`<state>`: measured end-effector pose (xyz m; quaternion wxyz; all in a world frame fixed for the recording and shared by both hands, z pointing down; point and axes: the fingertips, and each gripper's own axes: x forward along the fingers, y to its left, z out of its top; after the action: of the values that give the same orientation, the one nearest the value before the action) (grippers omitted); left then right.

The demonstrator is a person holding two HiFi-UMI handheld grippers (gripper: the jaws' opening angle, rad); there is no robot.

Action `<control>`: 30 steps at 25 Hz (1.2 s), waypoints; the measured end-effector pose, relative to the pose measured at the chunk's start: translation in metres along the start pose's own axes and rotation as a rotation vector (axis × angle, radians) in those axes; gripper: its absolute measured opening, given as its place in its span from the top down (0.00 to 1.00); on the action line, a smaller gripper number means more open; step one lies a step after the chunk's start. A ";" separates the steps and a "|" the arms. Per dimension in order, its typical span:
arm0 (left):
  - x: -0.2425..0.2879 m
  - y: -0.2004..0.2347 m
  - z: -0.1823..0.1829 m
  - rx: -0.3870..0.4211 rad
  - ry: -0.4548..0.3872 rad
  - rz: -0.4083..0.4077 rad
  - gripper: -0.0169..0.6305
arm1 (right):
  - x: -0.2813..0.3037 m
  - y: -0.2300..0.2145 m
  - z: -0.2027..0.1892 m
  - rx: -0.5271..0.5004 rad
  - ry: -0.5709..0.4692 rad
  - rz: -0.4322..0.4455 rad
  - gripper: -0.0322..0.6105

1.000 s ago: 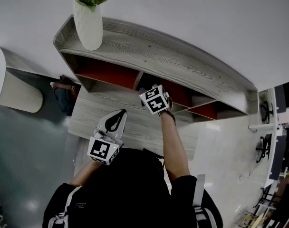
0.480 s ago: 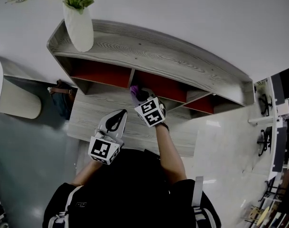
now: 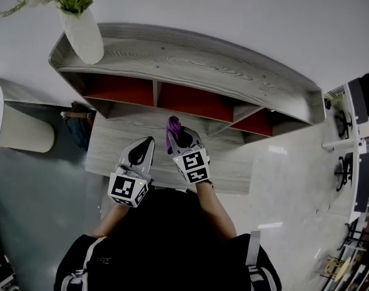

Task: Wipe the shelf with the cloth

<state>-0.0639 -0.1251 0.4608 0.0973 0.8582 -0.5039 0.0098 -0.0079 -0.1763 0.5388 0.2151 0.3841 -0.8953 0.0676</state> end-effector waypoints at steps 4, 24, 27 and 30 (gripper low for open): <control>0.003 -0.014 -0.001 0.004 0.007 0.006 0.97 | -0.022 0.001 -0.006 0.080 -0.045 -0.023 0.87; 0.018 -0.087 0.004 0.020 -0.011 -0.016 0.97 | -0.133 -0.041 -0.002 0.209 -0.220 -0.193 0.87; 0.020 -0.093 0.006 0.028 -0.016 -0.028 0.97 | -0.148 -0.048 0.004 0.206 -0.246 -0.225 0.87; 0.022 -0.096 0.009 0.043 -0.019 -0.041 0.97 | -0.161 -0.054 0.007 0.207 -0.268 -0.259 0.87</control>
<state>0.0296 -0.0999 0.4395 0.0743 0.8701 -0.4870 0.0102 0.1274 -0.1103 0.4597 0.0606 0.5214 -0.8475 0.0793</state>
